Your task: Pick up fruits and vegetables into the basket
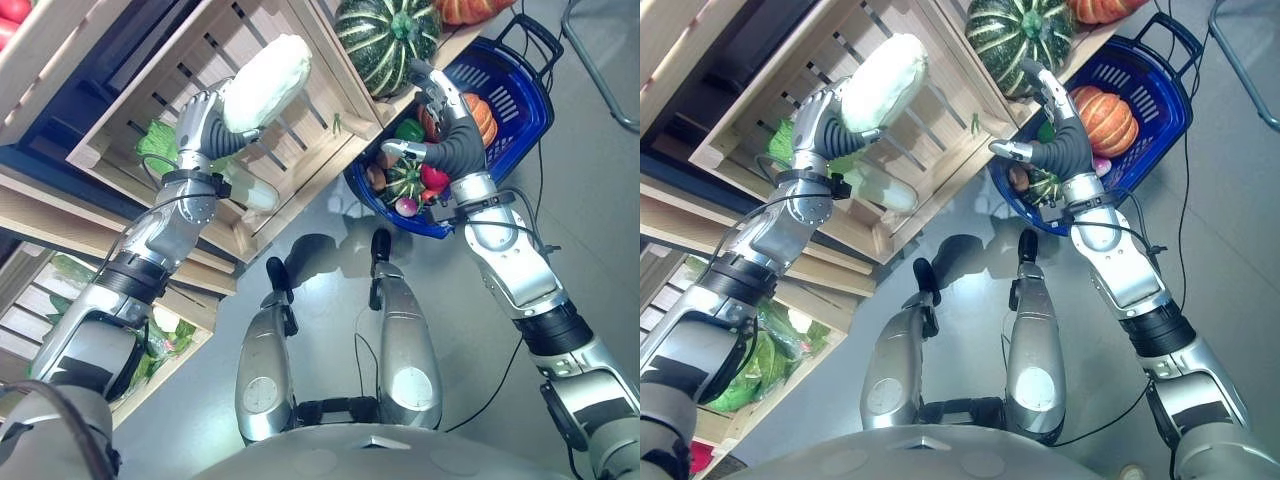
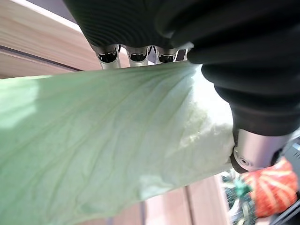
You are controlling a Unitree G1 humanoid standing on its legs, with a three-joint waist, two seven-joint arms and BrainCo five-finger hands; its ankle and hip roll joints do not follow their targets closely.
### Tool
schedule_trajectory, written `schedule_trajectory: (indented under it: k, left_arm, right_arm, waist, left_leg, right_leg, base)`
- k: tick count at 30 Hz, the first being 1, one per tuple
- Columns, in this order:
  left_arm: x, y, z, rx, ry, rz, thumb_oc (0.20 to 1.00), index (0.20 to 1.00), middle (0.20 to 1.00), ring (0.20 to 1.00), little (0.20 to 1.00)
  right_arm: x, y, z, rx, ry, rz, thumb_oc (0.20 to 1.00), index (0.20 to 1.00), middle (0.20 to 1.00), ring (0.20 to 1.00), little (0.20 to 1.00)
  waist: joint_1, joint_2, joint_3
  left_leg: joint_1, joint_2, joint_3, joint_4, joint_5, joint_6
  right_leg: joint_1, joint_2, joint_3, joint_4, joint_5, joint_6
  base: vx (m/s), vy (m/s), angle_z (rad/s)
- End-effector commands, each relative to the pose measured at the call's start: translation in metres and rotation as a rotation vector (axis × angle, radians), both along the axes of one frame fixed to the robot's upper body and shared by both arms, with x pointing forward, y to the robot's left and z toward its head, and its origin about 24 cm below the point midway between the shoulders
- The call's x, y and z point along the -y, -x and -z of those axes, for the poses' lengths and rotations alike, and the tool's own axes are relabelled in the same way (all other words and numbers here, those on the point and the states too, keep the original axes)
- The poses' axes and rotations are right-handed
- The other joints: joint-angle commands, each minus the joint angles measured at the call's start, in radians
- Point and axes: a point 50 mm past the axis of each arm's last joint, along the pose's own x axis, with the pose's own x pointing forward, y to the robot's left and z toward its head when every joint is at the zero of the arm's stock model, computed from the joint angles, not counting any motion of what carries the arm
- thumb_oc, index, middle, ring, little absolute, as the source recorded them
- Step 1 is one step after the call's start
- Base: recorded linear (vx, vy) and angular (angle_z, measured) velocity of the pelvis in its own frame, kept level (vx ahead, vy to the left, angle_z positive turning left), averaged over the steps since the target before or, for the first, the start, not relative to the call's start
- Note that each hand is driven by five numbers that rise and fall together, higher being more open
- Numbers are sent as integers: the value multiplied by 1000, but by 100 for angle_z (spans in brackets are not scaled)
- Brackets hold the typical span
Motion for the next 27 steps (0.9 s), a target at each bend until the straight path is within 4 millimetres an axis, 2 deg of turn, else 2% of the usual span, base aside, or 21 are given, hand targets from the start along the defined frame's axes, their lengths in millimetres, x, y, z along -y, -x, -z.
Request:
schedule_trajectory:
  k: [1,11,18,23,27]
  left_arm:
    - [9,10,-24,112,75,101,200,200,200,200,200]
    - [48,15,-24,108,19,241,200,200,200,200,200]
    - [81,20,-15,138,-116,312,200,200,200,200,200]
    - [92,24,-16,174,-176,333,200,200,200,200,200]
    - [101,27,-23,231,-219,336,200,200,200,200,200]
  right_arm:
    - [-21,16,-32,132,-103,-109,1000,1000,1000,1000,1000]
    - [-56,7,-33,-15,-171,-252,1000,1000,1000,1000,1000]
    - [-81,3,-18,-179,-302,-362,1000,1000,1000,1000,1000]
    - [-87,1,-12,-219,-338,-347,1000,1000,1000,1000,1000]
    - [-85,-6,-4,-262,-398,-261,1000,1000,1000,1000,1000]
  waist:
    - [9,-53,-97]
    - [44,-61,-131]
    - [59,-72,-144]
    - [62,-77,-149]
    - [62,-76,-155]
  left_leg:
    - [-40,-8,-4,57,10,32]
    - [12,-10,-18,45,3,35]
    - [37,-10,-26,42,-3,35]
    - [47,-7,-25,40,-3,33]
    - [56,-8,-27,36,-6,32]
  right_leg:
    - [104,-35,-2,-42,-12,56]
    - [178,-42,-23,-78,-7,55]
    - [212,-43,-32,-90,-6,53]
    - [224,-45,-33,-95,-3,55]
    - [235,-47,-33,-103,-2,55]
  base:
    - [35,-13,9]
    - [43,-19,7]
    - [34,-22,6]
    - [6,-2,0]
    - [8,-2,0]
